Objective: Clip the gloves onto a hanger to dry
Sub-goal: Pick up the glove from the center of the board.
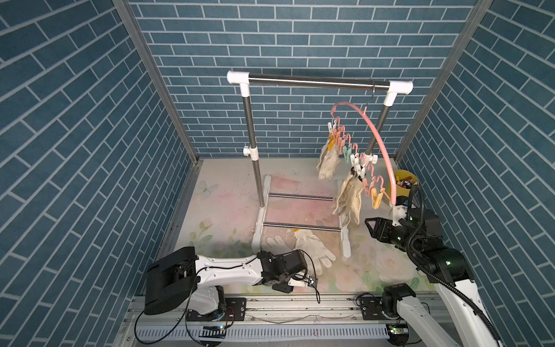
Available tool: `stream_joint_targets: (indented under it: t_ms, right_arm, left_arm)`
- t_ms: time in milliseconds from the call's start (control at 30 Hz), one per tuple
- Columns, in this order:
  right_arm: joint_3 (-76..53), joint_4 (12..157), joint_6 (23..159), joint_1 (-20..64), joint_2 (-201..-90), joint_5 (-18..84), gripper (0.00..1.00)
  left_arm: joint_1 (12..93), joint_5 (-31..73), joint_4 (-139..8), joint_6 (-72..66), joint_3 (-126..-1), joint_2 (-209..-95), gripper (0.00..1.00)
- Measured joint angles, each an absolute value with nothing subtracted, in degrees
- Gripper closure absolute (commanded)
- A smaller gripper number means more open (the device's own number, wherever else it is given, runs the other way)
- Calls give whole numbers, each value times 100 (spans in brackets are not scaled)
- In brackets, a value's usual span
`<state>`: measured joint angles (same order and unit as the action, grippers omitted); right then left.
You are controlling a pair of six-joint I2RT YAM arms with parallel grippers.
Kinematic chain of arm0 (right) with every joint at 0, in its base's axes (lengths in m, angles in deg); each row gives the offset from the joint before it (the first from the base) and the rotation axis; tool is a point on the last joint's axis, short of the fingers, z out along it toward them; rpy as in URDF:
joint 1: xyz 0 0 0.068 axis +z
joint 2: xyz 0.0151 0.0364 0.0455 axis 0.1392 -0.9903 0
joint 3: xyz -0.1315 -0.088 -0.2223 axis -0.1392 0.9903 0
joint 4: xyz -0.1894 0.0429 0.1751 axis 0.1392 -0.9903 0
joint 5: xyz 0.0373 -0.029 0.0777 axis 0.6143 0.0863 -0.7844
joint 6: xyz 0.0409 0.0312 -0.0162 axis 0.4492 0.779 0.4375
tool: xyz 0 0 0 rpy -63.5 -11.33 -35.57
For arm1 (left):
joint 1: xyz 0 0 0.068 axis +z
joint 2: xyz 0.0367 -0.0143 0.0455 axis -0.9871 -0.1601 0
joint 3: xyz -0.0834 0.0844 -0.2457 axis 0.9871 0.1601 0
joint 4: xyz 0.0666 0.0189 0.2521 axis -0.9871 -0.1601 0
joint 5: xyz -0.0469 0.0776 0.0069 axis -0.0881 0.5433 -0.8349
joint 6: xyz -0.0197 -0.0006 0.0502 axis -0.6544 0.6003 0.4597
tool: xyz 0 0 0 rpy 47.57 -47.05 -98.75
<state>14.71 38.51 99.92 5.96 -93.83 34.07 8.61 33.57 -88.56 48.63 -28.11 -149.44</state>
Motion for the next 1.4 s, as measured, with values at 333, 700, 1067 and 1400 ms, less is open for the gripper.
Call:
stream_joint_targets:
  t_ms: [333,700,1067,1400]
  right_arm:
    - [1388,3846,9992,596,-9381,3451,35]
    - [1388,3849,9985,596,-9379,3431,36]
    - [2477,4705,9415,596,-8273,1827,44]
    - [3425,5792,8923,694,-7414,251,45]
  left_arm:
    - [839,3306,-8240,4756,-2765,-15189,89]
    - [839,3311,-8404,4750,-2638,-14496,100]
    - [1505,2705,-9521,5447,-4354,-12874,100]
    - [2340,1370,-10244,6011,-5471,-12983,100]
